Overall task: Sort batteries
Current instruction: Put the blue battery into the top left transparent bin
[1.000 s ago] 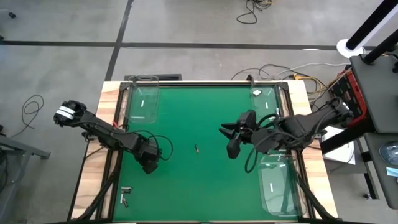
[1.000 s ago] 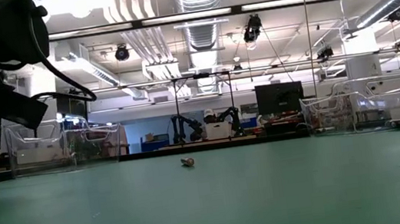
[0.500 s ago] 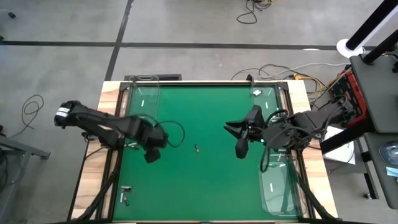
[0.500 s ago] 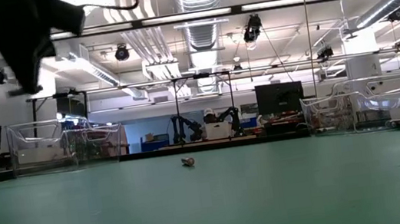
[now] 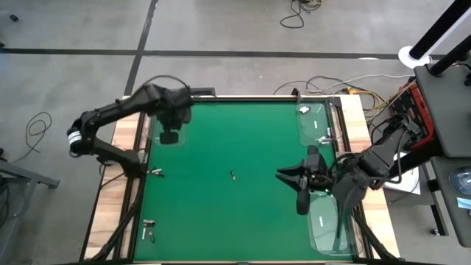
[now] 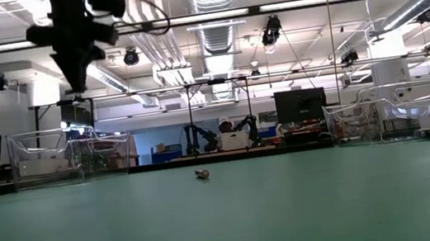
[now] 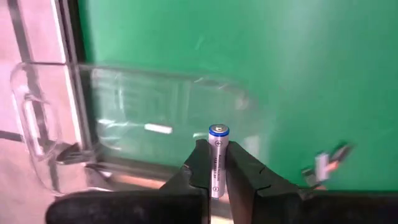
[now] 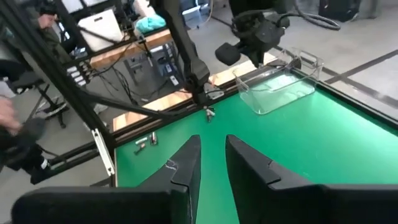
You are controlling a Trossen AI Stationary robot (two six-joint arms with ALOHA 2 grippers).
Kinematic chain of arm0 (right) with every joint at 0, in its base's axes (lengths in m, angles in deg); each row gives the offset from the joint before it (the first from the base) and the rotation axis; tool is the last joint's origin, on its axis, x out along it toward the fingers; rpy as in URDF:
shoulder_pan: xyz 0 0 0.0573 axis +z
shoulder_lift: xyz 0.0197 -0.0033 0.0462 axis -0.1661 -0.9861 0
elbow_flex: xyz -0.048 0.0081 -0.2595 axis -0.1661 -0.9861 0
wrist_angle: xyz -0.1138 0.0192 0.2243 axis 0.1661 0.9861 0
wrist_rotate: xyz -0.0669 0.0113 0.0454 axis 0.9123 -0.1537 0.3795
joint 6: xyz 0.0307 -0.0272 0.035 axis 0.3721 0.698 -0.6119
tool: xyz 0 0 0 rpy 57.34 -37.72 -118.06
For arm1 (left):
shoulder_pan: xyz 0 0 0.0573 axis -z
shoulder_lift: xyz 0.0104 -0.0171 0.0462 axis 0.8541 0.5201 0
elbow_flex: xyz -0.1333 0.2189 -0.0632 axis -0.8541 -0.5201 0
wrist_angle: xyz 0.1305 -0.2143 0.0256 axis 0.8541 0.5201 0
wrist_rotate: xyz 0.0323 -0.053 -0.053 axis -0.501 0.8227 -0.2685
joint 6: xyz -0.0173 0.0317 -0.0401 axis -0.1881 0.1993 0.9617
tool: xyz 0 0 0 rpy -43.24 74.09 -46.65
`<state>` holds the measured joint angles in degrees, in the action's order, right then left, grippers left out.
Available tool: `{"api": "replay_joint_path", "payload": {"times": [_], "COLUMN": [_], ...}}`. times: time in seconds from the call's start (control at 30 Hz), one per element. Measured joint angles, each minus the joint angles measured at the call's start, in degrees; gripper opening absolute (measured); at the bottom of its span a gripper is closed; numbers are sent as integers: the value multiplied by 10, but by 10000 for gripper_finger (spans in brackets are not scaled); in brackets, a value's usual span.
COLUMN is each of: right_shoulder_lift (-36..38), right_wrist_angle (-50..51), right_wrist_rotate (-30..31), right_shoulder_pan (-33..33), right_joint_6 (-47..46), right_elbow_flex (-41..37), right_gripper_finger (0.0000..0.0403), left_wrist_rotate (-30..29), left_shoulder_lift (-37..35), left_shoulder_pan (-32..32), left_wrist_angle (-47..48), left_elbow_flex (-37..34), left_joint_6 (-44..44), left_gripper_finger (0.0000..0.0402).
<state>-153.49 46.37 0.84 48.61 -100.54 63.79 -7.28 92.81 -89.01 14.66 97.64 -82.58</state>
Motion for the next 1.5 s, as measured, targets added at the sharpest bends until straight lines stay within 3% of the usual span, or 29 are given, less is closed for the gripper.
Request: {"api": "replay_joint_path", "payload": {"times": [0.13,0.23,0.47,0.67,0.9,1.17,1.5], "right_shoulder_lift": [0,0,0,-1,-1,-1,-1], "right_wrist_angle": [0,-1,0,1,1,0,0], "right_wrist_rotate": [50,72,84,91,81,80,75], "right_shoulder_pan": [21,27,27,27,30,30,33], "right_joint_6": [-11,-20,-22,-40,-74,-75,-89], "right_elbow_flex": [0,-2,-3,-10,-20,-29,-29], "right_gripper_finger": [65,69,75,65,63,73,72], "left_wrist_rotate": [2,1,-86,-157,-146,-60,-30], "left_shoulder_lift": [12,21,89,177,205,207,207], "left_shoulder_pan": [-95,-132,-144,-166,-204,-208,-209], "left_wrist_angle": [-27,-68,-156,-188,-208,-228,-269], "left_elbow_flex": [-28,-56,-107,-106,-100,-108,-152], "left_joint_6": [-107,-144,-179,-191,-182,-185,-202], "left_gripper_finger": [6,6,6,6,6,6,6]}}
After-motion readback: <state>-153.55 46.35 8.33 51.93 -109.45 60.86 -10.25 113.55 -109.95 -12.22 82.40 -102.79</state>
